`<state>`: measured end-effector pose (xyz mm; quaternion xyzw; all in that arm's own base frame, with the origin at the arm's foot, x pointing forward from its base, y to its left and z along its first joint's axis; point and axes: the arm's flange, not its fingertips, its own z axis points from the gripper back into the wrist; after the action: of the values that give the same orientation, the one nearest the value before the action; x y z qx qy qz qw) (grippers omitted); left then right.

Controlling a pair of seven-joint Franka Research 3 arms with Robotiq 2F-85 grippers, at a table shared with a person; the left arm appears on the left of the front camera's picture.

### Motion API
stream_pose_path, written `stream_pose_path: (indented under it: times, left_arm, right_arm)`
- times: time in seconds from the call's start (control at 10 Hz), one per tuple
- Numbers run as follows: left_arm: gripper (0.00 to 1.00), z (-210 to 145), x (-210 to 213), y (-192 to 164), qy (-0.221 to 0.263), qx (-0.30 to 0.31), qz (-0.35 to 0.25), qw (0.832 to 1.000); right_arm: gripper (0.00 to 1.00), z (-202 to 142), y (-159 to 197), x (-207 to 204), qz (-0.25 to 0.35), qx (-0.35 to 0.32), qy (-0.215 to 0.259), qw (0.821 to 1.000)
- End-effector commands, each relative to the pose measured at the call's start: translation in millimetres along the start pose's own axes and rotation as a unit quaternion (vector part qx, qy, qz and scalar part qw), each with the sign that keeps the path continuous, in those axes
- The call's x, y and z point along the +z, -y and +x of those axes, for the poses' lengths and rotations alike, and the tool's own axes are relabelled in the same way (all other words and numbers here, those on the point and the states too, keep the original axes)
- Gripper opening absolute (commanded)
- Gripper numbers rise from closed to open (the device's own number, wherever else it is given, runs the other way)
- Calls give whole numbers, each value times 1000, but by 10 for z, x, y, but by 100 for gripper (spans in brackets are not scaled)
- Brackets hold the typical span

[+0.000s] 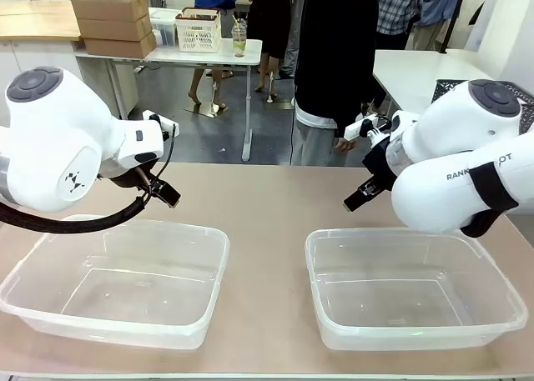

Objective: Sort the waste into each basket.
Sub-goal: Pick up the Organizing box on the left side of the table and lift it.

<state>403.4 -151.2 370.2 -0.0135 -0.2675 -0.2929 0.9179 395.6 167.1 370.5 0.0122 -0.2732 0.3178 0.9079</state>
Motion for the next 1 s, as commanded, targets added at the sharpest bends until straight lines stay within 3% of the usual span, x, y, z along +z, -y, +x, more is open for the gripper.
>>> stream_pose_path:
  times: [0.0,0.3,0.5,0.6,0.7,0.8,0.9]
  left_arm:
    - [100,0,1,0,0,0,0,1000]
    - [100,0,0,0,0,0,0,1000]
    - [100,47,1005,-7,-10,25,-8,1000]
    - [100,-34,1557,111,10,31,-9,999]
    - [100,-145,1857,230,65,13,-17,998]
    - [100,-245,1916,328,101,-38,-9,994]
    - [100,211,1410,44,30,11,-7,999]
  right_arm:
    - [100,0,1,1,0,0,0,1000]
    - [100,0,0,0,0,0,0,1000]
    - [100,37,155,1005,22,-57,-15,998]
    - [100,-76,197,1559,49,-79,21,995]
    - [100,-197,189,1855,40,-93,40,994]
    - [100,-298,144,1924,7,-89,67,994]
    - [100,96,217,1387,36,-70,20,997]
